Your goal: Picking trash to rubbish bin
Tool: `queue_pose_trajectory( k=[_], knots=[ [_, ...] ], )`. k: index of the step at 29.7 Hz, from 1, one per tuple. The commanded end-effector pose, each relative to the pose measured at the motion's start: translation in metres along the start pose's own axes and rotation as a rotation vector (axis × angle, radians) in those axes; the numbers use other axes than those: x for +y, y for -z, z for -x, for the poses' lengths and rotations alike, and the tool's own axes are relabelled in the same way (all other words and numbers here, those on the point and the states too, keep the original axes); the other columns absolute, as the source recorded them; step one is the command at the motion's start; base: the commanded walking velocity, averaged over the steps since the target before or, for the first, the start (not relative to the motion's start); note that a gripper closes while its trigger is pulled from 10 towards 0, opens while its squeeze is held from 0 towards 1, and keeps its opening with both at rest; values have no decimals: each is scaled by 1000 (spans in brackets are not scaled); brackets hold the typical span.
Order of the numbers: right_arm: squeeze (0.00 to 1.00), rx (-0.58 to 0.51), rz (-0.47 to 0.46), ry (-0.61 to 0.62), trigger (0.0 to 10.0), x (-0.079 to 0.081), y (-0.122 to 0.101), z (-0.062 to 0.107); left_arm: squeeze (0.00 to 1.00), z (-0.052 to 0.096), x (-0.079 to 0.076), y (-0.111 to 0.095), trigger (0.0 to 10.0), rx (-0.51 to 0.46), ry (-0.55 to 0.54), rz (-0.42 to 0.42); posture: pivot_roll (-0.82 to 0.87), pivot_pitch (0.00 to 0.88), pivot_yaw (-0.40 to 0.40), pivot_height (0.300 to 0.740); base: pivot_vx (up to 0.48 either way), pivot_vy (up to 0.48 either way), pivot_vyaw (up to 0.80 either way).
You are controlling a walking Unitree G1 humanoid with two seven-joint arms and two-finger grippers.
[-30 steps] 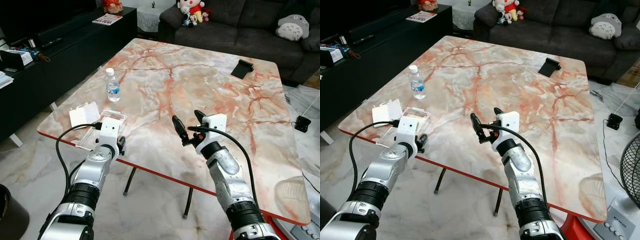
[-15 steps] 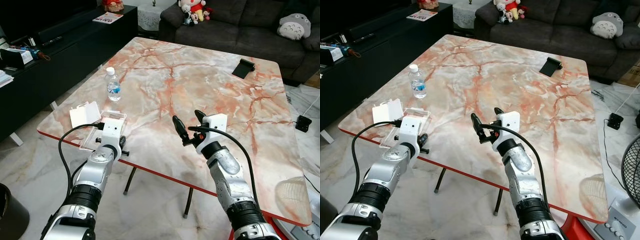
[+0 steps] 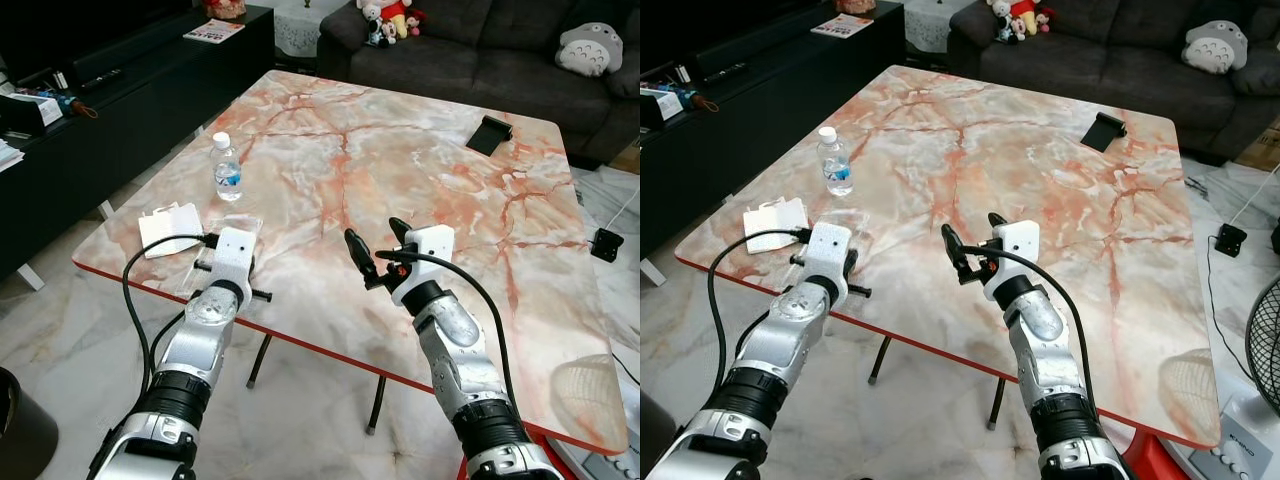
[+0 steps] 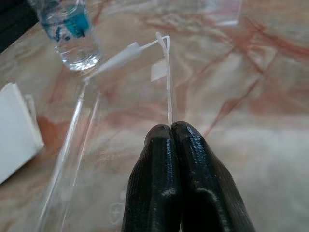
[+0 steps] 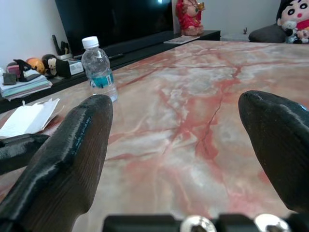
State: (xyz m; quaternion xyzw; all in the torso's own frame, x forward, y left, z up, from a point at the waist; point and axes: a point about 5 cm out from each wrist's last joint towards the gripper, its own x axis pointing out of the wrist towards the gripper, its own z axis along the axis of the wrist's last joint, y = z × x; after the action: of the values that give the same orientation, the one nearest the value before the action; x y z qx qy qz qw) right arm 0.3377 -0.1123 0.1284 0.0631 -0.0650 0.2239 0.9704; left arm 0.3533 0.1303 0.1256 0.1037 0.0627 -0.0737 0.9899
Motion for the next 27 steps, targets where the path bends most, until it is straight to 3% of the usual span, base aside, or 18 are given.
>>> queue_pose_trajectory(
  k=[1,3,4,5,6,15,16,27],
  knots=[
    [0,-3,2,12,10000,-3,-1,0,0,1,-3,-1,0,-5,2,-32,-5,51,-48,740,0,0,0],
    [0,-4,2,14,10000,-4,-1,0,0,1,-4,-2,0,-22,7,-41,-5,51,-48,740,0,0,0],
    [0,-4,2,15,10000,-4,-1,0,0,2,-3,-4,863,-36,0,-63,-4,54,-46,740,0,0,0],
    [0,-3,2,16,10000,-3,-1,0,0,3,-2,-7,6392,-58,-13,-95,-4,54,-46,740,0,0,0],
    [0,-2,2,17,10000,-4,-1,0,0,3,-1,-8,10000,-67,-20,-99,-4,54,-46,740,0,0,0],
    [0,3,-1,13,10000,-2,1,0,0,6,-9,14,10000,34,34,-32,-1,58,-44,740,0,0,0],
    [0,3,-1,13,10000,-2,1,0,1000,7,-10,16,10000,39,28,6,-1,58,-44,740,0,0,0],
    [0,6,-1,8,10000,-2,2,1,1000,9,-8,16,10000,45,15,52,0,60,-45,740,0,0,0]
  ],
)
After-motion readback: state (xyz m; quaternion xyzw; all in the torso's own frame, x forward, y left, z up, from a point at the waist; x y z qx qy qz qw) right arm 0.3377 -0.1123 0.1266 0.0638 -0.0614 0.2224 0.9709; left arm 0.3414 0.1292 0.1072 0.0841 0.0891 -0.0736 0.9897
